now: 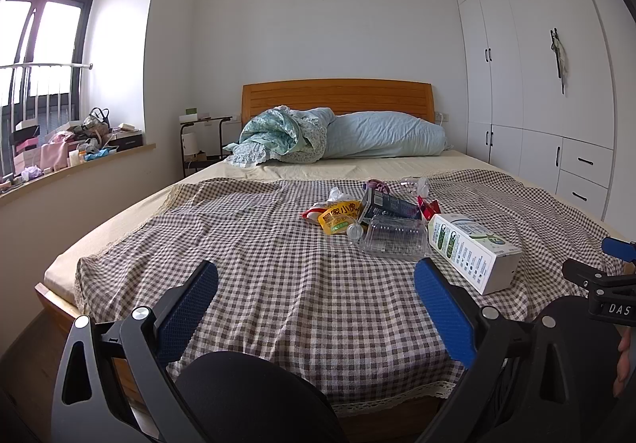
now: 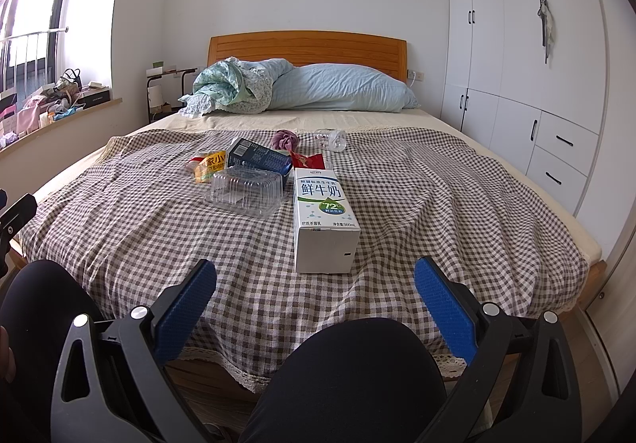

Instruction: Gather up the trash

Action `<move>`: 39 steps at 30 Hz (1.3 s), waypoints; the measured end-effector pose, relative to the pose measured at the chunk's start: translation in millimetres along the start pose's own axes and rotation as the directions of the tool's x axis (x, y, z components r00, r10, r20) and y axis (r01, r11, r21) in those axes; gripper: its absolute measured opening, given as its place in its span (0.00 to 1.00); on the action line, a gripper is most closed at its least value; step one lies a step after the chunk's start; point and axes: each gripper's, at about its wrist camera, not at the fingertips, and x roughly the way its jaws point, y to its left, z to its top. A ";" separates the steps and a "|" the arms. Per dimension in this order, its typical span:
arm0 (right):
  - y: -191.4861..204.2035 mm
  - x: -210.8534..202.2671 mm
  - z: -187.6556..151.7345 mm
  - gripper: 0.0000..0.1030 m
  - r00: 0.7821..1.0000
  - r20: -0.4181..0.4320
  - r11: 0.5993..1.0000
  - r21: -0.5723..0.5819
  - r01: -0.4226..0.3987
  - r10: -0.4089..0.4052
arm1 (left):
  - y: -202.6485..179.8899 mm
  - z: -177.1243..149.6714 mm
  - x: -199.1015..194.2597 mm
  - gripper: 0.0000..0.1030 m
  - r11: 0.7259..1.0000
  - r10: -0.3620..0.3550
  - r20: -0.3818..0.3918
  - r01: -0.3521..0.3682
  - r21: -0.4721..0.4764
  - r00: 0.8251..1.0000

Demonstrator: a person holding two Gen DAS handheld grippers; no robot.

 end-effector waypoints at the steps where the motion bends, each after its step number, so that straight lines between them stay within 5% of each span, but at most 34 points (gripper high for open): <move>1: -0.1 0.0 0.1 0.93 1.000 0.000 1.000 0.000 0.000 0.000 | 0.1 0.0 0.1 0.93 1.000 0.000 -0.001 0.000 0.000 1.000; 12: -0.4 0.6 0.2 0.93 1.000 -0.001 1.000 0.000 -0.007 0.007 | 1.4 -0.3 1.2 0.93 1.000 0.002 -0.007 -0.002 -0.009 1.000; 21: 3.8 11.8 4.7 0.93 0.993 -0.101 0.998 -0.007 -0.056 0.055 | 22.8 4.9 18.1 0.93 0.989 -0.004 -0.104 -0.011 -0.145 0.995; 30: -13.6 56.8 37.6 0.93 0.986 -0.165 0.996 -0.075 -0.039 0.027 | 13.0 30.1 79.5 0.93 0.991 -0.019 -0.193 -0.007 -0.131 0.981; 35: -38.0 88.1 49.3 0.93 0.983 -0.181 0.994 -0.105 -0.032 0.013 | 3.2 41.3 131.2 0.93 0.991 -0.028 -0.295 -0.013 -0.137 0.955; 39: -51.4 101.8 43.9 0.93 0.986 -0.092 0.988 -0.058 -0.143 0.137 | -8.7 44.8 177.8 0.93 0.987 -0.085 -0.381 0.025 -0.159 0.921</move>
